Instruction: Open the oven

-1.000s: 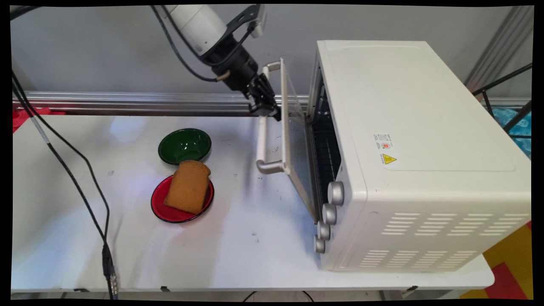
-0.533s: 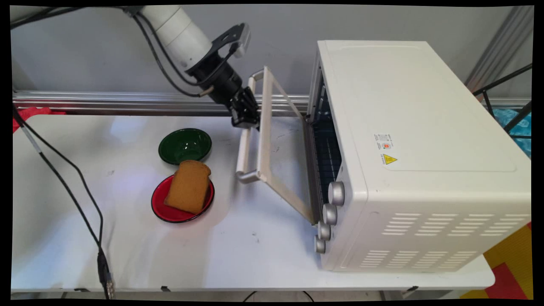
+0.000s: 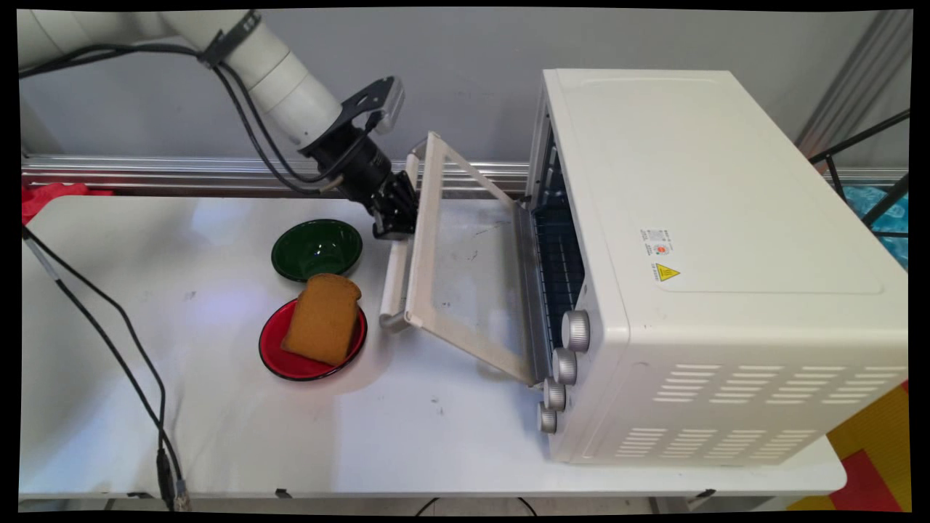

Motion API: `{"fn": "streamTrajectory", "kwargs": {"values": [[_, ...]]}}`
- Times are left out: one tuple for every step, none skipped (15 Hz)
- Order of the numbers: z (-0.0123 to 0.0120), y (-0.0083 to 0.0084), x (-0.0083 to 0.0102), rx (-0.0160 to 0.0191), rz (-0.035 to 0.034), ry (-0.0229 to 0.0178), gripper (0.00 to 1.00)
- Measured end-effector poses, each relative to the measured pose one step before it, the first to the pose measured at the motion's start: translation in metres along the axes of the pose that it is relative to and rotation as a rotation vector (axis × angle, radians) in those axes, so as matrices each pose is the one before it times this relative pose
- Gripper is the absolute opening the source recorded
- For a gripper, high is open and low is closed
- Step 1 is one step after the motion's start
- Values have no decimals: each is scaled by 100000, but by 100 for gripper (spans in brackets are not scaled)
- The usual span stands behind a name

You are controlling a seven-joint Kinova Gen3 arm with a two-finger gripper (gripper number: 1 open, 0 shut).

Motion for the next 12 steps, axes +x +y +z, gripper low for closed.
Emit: {"fn": "streamTrajectory", "kwargs": {"values": [[221,6,-582,143,310,7,0],[182,30,-642,164,179,-123,0],[201,1,-555,78,296,-118,0],[151,30,-506,49,201,-169,0],[83,30,-346,75,84,-65,0],[112,25,-397,45,176,-135,0],[80,17,-293,38,151,-49,0],[115,30,-412,97,199,-27,0],[60,39,-333,127,69,56,0],[66,31,-280,71,123,73,0],[18,34,-227,89,-14,161,0],[9,51,-283,119,121,382,0]]}}
